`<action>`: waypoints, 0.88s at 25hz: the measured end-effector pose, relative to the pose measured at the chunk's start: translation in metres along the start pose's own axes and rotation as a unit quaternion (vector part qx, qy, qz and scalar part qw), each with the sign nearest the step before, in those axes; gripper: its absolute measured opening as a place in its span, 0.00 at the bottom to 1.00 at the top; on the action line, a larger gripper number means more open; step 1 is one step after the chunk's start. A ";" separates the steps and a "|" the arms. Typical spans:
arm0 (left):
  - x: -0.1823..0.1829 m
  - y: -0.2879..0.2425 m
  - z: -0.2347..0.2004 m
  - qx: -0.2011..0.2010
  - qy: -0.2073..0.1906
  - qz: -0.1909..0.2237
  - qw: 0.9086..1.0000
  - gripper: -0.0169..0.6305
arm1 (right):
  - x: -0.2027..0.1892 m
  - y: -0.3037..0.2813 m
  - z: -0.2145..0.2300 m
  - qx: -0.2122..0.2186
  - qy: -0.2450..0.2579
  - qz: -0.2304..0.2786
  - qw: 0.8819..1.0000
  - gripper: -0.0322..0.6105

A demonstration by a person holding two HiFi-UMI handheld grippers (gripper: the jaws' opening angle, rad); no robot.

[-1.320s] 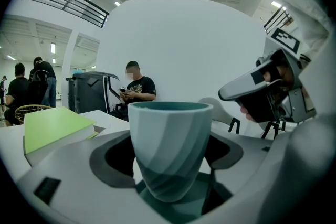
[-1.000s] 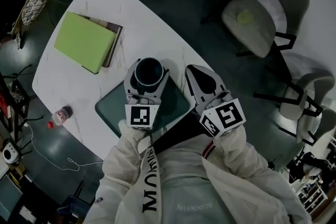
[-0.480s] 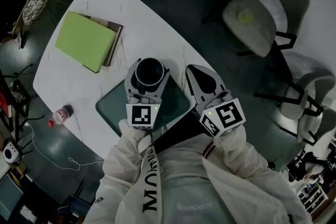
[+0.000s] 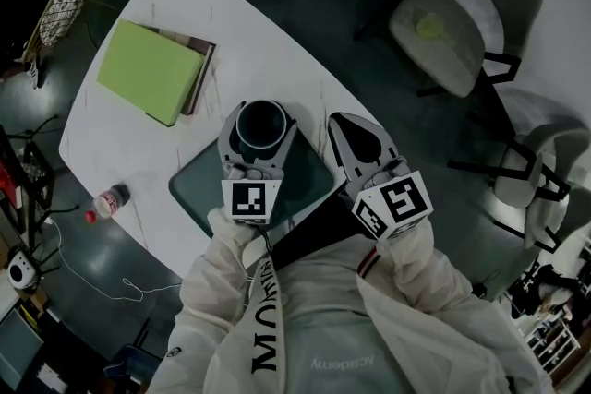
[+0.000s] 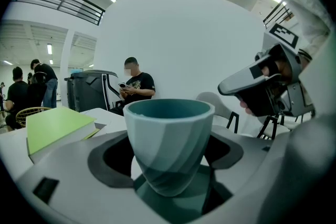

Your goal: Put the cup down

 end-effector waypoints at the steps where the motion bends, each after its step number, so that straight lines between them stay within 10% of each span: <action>1: 0.001 0.000 0.000 -0.001 -0.005 -0.001 1.000 0.62 | 0.000 0.001 -0.001 0.000 0.000 0.000 1.000 0.06; 22: -0.016 0.035 -0.004 0.018 0.003 -0.052 0.998 0.62 | 0.001 0.025 -0.035 0.000 0.015 0.014 1.000 0.06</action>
Point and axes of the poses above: the fingertips, and each gripper's own axes: y backward along the fingers, z to its right, x out of its top, the point moved 3 cm from there along y, backward along the fingers
